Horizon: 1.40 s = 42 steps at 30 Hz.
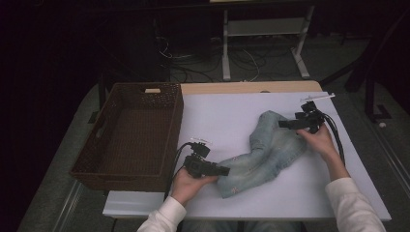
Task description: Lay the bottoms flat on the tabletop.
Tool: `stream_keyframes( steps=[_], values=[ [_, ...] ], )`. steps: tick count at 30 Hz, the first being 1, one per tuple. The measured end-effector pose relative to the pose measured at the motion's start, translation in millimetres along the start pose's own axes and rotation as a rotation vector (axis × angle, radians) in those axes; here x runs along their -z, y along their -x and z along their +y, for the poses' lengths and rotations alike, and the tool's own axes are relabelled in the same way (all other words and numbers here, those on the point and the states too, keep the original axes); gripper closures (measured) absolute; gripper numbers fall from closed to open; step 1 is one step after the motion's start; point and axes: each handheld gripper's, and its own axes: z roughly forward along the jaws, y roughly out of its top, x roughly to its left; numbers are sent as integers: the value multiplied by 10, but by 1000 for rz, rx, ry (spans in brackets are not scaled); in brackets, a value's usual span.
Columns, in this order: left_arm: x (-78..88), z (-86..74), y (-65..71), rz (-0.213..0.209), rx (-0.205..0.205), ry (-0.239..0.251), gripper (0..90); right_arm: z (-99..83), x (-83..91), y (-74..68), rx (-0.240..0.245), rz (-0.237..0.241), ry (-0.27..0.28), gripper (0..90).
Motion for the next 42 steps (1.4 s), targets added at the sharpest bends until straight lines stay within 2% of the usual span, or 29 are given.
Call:
stream_keyframes(
  steps=[3, 6, 10, 15, 18, 22, 26, 29, 33, 35, 37, 40, 42],
  values=[
    [-11, 9, 24, 7, -27, -8, 678, 12, -62, 51, -13, -3, -10, 0],
    [-11, 9, 14, -5, -33, -10, 731, 9, -122, 61, -5, -6, -20, 37],
    [-12, 11, 3, -18, -47, -12, 758, 9, -184, 64, -3, -23, -32, 56],
    [-9, 13, -1, -22, -62, -14, 760, 6, -231, 95, -36, -20, -50, 61],
    [-10, 17, -6, -20, -71, -16, 761, -6, -247, 121, -45, -21, -51, 143],
    [-10, 21, -19, -20, -75, -16, 760, -15, -246, 130, -53, -34, -52, 196],
    [-11, 29, -27, -14, -83, -14, 760, -17, -234, 114, -49, -7, -59, 329],
    [-14, 31, -36, -13, -82, -11, 762, -18, -234, 99, -50, -15, -62, 369],
    [-13, 35, -32, -9, -87, -10, 766, -24, -224, 98, -62, -19, -63, 481],
    [-13, 45, -34, -3, -87, -6, 767, -25, -220, 99, -69, -9, -71, 569],
    [-13, 55, -42, 4, -89, -4, 768, -31, -217, 103, -76, 3, -75, 620],
    [-17, 62, -56, 5, -82, 2, 770, -40, -208, 122, -101, 18, -78, 664],
    [-16, 68, -64, 6, -82, 3, 770, -44, -207, 127, -101, 26, -80, 685]
  ],
)
